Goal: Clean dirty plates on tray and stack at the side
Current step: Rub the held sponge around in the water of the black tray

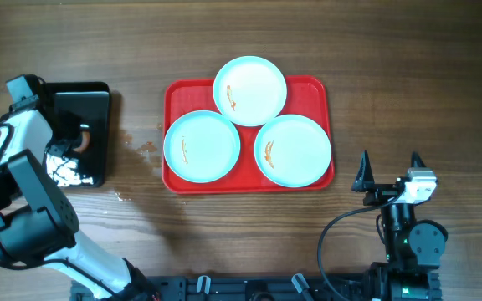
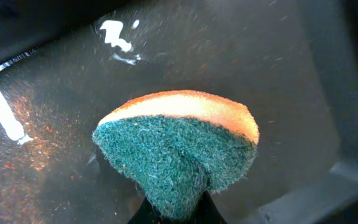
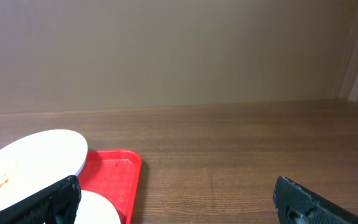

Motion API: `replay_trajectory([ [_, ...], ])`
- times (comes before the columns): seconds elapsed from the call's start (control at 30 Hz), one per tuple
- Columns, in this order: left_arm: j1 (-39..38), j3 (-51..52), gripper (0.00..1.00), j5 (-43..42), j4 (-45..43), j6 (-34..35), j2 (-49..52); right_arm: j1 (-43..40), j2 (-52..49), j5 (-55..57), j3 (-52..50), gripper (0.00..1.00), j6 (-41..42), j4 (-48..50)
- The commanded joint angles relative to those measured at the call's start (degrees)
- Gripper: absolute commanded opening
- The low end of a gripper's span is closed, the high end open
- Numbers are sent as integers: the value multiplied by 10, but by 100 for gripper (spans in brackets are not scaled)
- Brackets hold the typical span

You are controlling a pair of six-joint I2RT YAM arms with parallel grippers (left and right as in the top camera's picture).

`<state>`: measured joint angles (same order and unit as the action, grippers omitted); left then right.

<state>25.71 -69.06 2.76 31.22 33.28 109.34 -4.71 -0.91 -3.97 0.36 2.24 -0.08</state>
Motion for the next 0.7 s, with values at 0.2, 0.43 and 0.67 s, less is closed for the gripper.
replay_trajectory([
  [0.2,3,3,4,-30,-8,-37,5,-3,1,8,-1,100,-7,2],
  [0.43,3,3,100,-34,-8,-37,5,-3,1,8,-1,100,-8,2],
  [0.67,3,3,97,-34,11,-37,5,-3,1,8,-1,100,-7,2],
])
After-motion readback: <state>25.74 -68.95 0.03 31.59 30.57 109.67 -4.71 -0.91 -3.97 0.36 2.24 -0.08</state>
